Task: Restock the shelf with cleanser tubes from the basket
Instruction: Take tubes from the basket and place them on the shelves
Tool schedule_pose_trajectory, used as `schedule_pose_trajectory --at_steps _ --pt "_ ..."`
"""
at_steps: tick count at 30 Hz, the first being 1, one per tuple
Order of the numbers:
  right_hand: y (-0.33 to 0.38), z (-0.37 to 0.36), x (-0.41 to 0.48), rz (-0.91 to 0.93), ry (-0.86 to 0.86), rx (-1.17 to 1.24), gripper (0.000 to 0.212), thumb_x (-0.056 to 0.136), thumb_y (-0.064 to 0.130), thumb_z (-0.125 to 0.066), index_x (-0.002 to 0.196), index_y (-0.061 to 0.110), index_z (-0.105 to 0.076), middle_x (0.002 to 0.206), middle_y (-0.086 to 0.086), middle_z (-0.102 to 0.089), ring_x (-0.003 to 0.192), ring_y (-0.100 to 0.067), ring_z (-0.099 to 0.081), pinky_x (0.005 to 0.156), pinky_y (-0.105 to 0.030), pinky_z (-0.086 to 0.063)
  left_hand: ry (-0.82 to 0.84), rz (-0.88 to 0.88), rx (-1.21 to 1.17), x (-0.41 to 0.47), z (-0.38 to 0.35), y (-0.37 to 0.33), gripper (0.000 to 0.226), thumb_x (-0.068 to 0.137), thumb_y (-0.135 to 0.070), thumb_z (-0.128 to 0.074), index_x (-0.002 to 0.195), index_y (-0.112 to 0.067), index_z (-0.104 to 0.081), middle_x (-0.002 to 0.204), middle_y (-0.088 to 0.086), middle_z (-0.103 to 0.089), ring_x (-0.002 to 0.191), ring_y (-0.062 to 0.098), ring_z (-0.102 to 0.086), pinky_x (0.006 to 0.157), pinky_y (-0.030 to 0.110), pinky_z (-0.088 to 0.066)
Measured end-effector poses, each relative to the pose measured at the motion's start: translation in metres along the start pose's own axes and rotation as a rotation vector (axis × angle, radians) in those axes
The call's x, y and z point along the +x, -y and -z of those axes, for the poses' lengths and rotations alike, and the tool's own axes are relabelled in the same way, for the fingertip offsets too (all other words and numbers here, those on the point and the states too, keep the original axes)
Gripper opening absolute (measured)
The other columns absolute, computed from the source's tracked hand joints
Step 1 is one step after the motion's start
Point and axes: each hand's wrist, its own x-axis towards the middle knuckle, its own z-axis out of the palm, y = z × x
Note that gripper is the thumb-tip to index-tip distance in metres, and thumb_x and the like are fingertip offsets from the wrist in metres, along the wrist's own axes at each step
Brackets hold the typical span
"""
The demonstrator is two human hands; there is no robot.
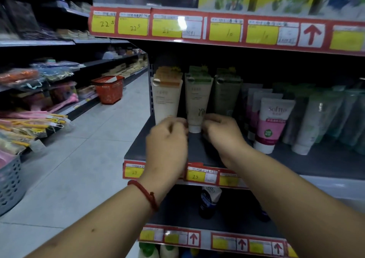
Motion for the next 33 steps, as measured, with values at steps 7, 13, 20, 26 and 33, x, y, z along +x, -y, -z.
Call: schedule_pose_trajectory --at_steps 7,13,20,26,33 --pt "-0.002 0.015 0.024 -0.105 -0.016 0.187 0.034 0.099 0.047 -0.052 0.079 0.021 -0.063 0.074 -0.001 -0.060 0.072 -0.021 -0.059 0.080 -0.040 -0.046 0.210 0.162 0.053 0.034 -0.046 0.000 0.052 0.109 -0.046 -0.028 0.135 -0.014 -0.059 0.133 0.005 -0.060 0.127 0.020 -0.051 0.098 0.024 -0.028" --pt "-0.011 0.011 0.033 -0.164 0.124 0.302 0.040 0.104 0.051 -0.044 0.122 0.021 -0.063 0.114 0.007 -0.068 0.100 -0.008 -0.063 0.091 -0.023 -0.049 0.090 0.329 -0.268 0.057 -0.063 0.016 0.061 0.072 -0.074 -0.041 0.098 -0.025 -0.068 0.124 0.003 -0.071 0.120 0.025 -0.064 0.111 0.043 -0.045" --pt "-0.014 0.008 0.033 -0.122 0.143 0.324 0.047 0.103 0.049 -0.047 0.137 0.019 -0.058 0.104 0.012 -0.065 0.115 -0.009 -0.062 0.109 -0.029 -0.042 0.032 0.318 -0.381 0.062 -0.065 0.019 0.054 0.081 -0.066 -0.050 0.103 -0.021 -0.069 0.120 0.008 -0.073 0.115 0.027 -0.067 0.110 0.045 -0.047" --pt "-0.017 0.017 0.027 0.022 -0.094 0.208 0.045 0.094 0.043 -0.059 0.102 0.000 -0.070 0.106 -0.016 -0.072 0.107 -0.033 -0.068 0.098 -0.050 -0.052 0.023 0.255 -0.131 0.042 -0.067 0.007 0.049 0.089 -0.051 -0.039 0.100 -0.013 -0.069 0.114 0.013 -0.072 0.112 0.033 -0.064 0.106 0.046 -0.047" --pt "-0.021 0.046 0.021 0.093 -0.241 0.114 0.037 0.102 0.021 -0.048 0.094 -0.012 -0.061 0.085 -0.027 -0.064 0.074 -0.019 -0.050 0.066 -0.031 -0.034 -0.015 0.301 -0.181 0.034 -0.089 -0.001 0.046 0.075 -0.045 -0.041 0.084 -0.012 -0.072 0.093 0.015 -0.073 0.095 0.037 -0.068 0.097 0.053 -0.053"
